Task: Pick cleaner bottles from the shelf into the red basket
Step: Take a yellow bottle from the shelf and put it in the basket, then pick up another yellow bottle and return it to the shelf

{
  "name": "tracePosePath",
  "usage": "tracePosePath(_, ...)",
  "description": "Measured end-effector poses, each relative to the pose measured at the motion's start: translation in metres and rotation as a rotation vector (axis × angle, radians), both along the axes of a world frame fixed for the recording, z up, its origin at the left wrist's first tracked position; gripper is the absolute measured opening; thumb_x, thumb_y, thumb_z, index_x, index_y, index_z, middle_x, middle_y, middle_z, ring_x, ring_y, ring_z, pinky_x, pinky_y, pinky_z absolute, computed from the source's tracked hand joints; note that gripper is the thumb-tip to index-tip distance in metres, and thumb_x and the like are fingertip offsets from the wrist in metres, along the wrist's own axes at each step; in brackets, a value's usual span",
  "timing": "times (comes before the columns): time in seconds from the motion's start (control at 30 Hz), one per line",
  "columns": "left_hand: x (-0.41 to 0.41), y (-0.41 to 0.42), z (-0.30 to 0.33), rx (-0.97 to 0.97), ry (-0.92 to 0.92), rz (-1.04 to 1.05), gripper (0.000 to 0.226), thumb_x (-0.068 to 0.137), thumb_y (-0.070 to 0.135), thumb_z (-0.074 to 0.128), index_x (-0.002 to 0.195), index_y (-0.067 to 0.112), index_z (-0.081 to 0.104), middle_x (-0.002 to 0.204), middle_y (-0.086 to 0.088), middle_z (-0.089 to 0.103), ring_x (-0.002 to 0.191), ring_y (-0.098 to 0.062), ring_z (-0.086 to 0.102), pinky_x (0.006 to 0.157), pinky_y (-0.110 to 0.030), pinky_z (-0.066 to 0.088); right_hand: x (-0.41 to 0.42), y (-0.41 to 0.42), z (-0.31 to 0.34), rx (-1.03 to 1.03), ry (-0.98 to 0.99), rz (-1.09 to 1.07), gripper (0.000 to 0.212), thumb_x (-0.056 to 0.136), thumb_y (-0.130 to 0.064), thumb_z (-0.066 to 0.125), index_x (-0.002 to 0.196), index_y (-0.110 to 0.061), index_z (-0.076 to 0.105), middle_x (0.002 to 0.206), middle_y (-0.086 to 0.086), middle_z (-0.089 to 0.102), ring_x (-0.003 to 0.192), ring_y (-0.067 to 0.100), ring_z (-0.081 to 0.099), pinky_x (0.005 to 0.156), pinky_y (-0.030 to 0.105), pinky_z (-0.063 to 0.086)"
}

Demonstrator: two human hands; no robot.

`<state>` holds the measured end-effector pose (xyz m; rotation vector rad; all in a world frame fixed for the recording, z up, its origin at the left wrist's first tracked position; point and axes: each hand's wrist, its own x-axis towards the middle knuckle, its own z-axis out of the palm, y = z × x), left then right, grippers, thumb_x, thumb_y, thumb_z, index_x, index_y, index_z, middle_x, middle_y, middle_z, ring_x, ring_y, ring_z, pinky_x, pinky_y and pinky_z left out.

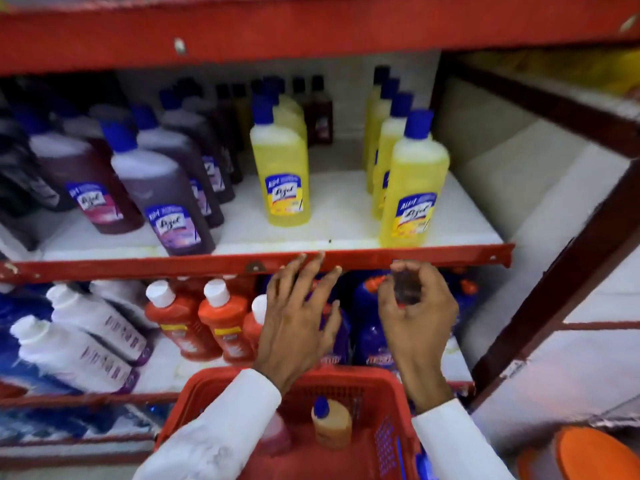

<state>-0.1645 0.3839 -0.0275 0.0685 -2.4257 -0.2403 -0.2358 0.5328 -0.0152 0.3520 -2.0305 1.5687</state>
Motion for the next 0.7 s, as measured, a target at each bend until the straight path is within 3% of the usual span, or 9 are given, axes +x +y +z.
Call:
tracePosePath(0.13, -0.033, -0.002, 0.021, 0.023, -0.038, 0.039, 0.061, 0.084, 0.032, 0.061, 0.141, 0.023, 0.040, 0.156, -0.009, 0.034, 0.144, -0.031, 0.026, 0.117, -0.055, 0.024, -0.032, -0.008, 0.025, -0.031, 0.051, -0.171, 0.056, 0.069, -0.013, 0.079, 0.120, -0.009, 0.055, 0.122, 0.010, 0.059, 0.112, 0.029, 0.050, 0.100, 0.023, 0.035)
tracePosePath(0.27, -0.055, -0.008, 0.014, 0.058, -0.180, 0.103, 0.065, 0.082, 0.035, 0.060, 0.142, 0.025, 0.035, 0.158, -0.013, 0.028, 0.146, -0.033, 0.023, 0.119, -0.056, 0.020, -0.066, -0.022, 0.033, 0.028, -0.081, -0.189, 0.103, 0.063, -0.041, 0.085, 0.144, -0.006, 0.031, 0.146, 0.018, 0.043, 0.134, 0.035, 0.039, 0.113, 0.046, 0.034)
tracePosePath(0.37, -0.059, -0.012, 0.005, 0.057, -0.235, 0.157, 0.064, 0.078, 0.036, 0.060, 0.138, 0.024, 0.041, 0.156, -0.020, 0.029, 0.143, -0.036, 0.028, 0.119, -0.055, 0.020, -0.090, -0.031, 0.041, 0.022, -0.186, -0.102, 0.117, 0.063, -0.046, 0.087, 0.151, -0.010, 0.019, 0.151, 0.016, 0.040, 0.135, 0.036, 0.040, 0.111, 0.047, 0.038)
tracePosePath(0.57, -0.059, -0.012, 0.000, 0.134, -0.266, 0.157, 0.067, 0.080, 0.031, 0.057, 0.143, 0.029, 0.035, 0.156, -0.014, 0.032, 0.146, -0.034, 0.023, 0.123, -0.051, 0.010, -0.114, -0.025, 0.046, -0.043, -0.088, 0.049, 0.101, 0.065, -0.030, 0.089, 0.148, -0.017, 0.033, 0.137, 0.010, 0.053, 0.116, 0.020, 0.052, 0.094, 0.027, 0.048)
tracePosePath(0.63, -0.060, -0.011, 0.001, 0.161, -0.259, 0.153, 0.066, 0.080, 0.031, 0.058, 0.143, 0.029, 0.037, 0.155, -0.012, 0.035, 0.145, -0.033, 0.024, 0.123, -0.050, 0.009, -0.111, -0.022, 0.048, -0.050, -0.027, 0.046, 0.101, 0.063, -0.028, 0.090, 0.148, -0.020, 0.036, 0.134, 0.008, 0.055, 0.108, 0.009, 0.049, 0.086, 0.004, 0.039)
tracePosePath(0.7, -0.060, -0.011, 0.000, 0.181, -0.253, 0.150, 0.065, 0.080, 0.030, 0.060, 0.142, 0.029, 0.039, 0.153, -0.011, 0.039, 0.145, -0.032, 0.025, 0.123, -0.050, 0.009, -0.105, -0.021, 0.053, -0.067, 0.017, 0.051, 0.100, 0.063, -0.027, 0.090, 0.147, -0.021, 0.037, 0.131, 0.006, 0.055, 0.105, 0.007, 0.050, 0.078, -0.006, 0.035)
